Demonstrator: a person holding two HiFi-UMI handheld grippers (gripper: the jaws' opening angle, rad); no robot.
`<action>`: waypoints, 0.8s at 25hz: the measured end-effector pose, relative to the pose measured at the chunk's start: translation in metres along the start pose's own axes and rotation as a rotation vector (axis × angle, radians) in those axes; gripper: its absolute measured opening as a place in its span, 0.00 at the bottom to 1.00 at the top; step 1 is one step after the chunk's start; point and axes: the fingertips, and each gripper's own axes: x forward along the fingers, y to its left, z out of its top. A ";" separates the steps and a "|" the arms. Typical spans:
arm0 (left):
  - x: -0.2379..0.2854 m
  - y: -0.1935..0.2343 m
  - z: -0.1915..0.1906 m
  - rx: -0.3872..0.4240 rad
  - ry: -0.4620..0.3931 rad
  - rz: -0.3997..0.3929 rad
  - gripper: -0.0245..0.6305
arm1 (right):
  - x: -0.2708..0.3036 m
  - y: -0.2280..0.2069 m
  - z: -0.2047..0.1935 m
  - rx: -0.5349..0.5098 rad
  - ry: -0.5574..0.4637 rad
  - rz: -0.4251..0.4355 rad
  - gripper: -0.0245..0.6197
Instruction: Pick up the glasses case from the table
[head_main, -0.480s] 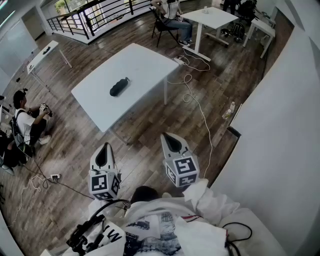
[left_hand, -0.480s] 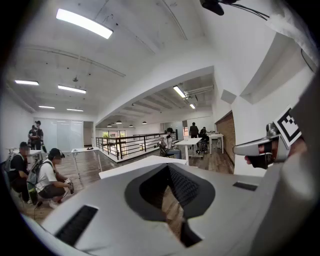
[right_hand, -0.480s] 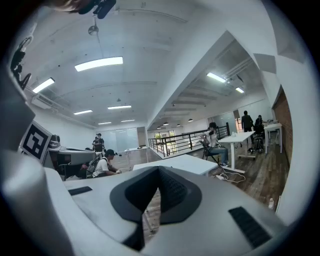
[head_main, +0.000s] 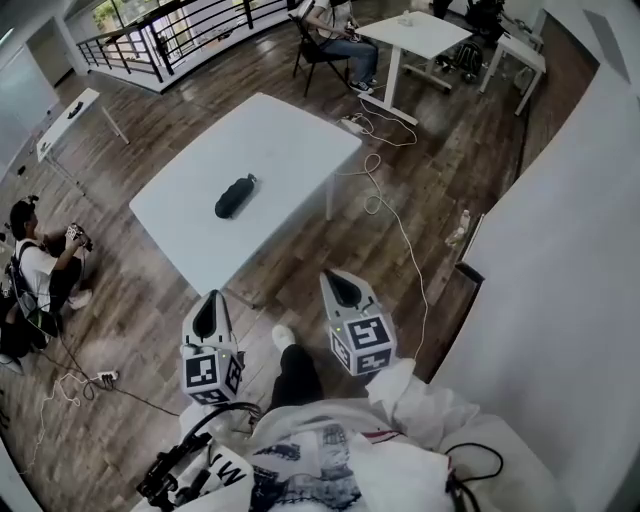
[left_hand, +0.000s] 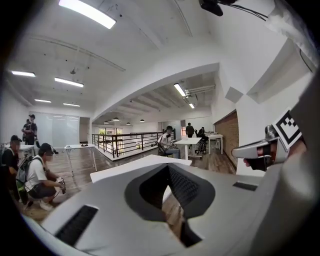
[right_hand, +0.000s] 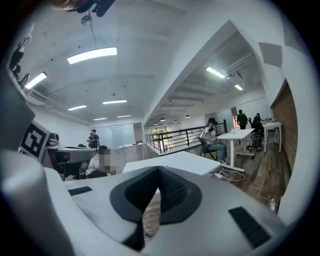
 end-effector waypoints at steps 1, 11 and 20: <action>0.014 0.011 0.000 0.014 0.003 -0.002 0.04 | 0.019 0.000 0.003 -0.003 0.004 -0.001 0.03; 0.160 0.133 0.052 0.045 -0.041 -0.039 0.04 | 0.209 0.011 0.078 -0.040 -0.046 -0.024 0.03; 0.207 0.163 0.044 -0.003 -0.001 -0.086 0.04 | 0.268 0.005 0.084 -0.021 -0.001 -0.056 0.03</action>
